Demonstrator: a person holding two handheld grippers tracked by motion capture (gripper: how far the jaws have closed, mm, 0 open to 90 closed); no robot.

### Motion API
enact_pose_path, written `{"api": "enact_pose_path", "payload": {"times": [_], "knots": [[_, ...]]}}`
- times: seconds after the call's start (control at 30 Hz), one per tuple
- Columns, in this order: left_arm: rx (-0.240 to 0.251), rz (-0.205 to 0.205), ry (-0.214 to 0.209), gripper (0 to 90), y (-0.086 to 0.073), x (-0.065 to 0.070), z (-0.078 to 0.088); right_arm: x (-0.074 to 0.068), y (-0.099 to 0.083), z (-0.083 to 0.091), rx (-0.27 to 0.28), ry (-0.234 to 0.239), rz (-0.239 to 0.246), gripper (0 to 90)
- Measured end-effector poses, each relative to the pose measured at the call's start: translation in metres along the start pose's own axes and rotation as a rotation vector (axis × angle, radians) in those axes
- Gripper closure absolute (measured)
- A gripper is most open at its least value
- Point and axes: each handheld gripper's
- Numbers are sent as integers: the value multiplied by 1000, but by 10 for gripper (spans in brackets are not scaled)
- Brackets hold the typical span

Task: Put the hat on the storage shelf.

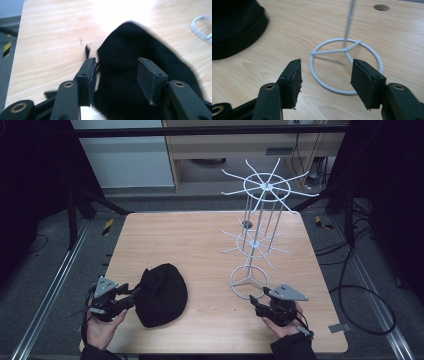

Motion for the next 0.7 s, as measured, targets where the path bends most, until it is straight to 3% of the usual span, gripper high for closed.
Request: {"api": "enact_pose_path", "payload": {"times": [0.17, 0.33, 0.57, 0.7], "knots": [[28, -10, -38, 475, 16, 15, 4, 22, -5, 5, -19, -45, -36, 361], [12, -27, -58, 463, 24, 26, -5, 38, -7, 11, -1, -58, -77, 295], [-50, -20, -70, 444, 31, 39, -25, 52, -11, 16, -16, -75, -72, 267], [-111, -46, -53, 448, 28, 44, -39, 55, -13, 17, -35, -83, -61, 295]]}}
Point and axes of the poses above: each handheld gripper's, and its own axes: z roughly backward along the jaws, y roughly out of its top, x roughly to its right, and after that the axes turned 1 degree about y, right-handed
